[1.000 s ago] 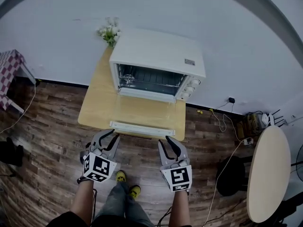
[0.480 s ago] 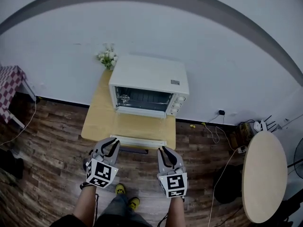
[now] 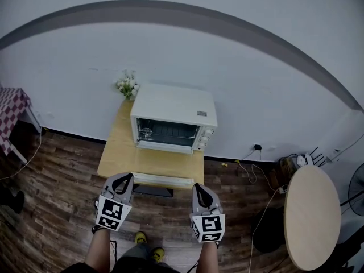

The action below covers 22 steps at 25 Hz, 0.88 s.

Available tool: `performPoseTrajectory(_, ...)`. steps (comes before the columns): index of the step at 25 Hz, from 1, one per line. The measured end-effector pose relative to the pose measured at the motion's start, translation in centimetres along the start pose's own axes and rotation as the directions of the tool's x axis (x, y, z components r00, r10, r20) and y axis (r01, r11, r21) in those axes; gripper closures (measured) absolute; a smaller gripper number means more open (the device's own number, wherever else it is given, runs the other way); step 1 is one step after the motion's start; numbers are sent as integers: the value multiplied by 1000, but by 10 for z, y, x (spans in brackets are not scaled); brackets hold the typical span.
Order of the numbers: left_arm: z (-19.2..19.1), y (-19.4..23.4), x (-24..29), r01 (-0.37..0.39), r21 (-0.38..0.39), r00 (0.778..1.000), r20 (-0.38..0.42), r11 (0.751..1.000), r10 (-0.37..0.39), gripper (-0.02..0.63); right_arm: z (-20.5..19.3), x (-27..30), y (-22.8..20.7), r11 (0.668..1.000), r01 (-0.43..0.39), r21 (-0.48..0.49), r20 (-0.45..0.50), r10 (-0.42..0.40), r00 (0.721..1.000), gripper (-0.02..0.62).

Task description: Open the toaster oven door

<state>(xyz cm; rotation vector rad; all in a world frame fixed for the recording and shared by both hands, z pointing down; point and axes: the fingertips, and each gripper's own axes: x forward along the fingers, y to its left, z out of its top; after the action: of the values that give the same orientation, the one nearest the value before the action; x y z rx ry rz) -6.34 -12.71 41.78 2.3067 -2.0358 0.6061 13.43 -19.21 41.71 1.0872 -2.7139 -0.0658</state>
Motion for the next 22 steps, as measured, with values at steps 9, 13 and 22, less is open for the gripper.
performPoseTrajectory(9, 8, 16, -22, -21, -66, 999, 34, 998, 23, 614, 22, -16, 0, 999, 21, 27, 9, -21, 1000, 602)
performPoseTrajectory(13, 15, 22, -30, -44, -46, 998, 49, 998, 46, 614, 20, -23, -1, 999, 35, 25, -4, -35, 999, 601)
performPoseTrajectory(22, 24, 19, -40, -28, -48, 997, 75, 998, 32, 609, 29, -37, -1, 998, 41, 49, 24, -42, 999, 601)
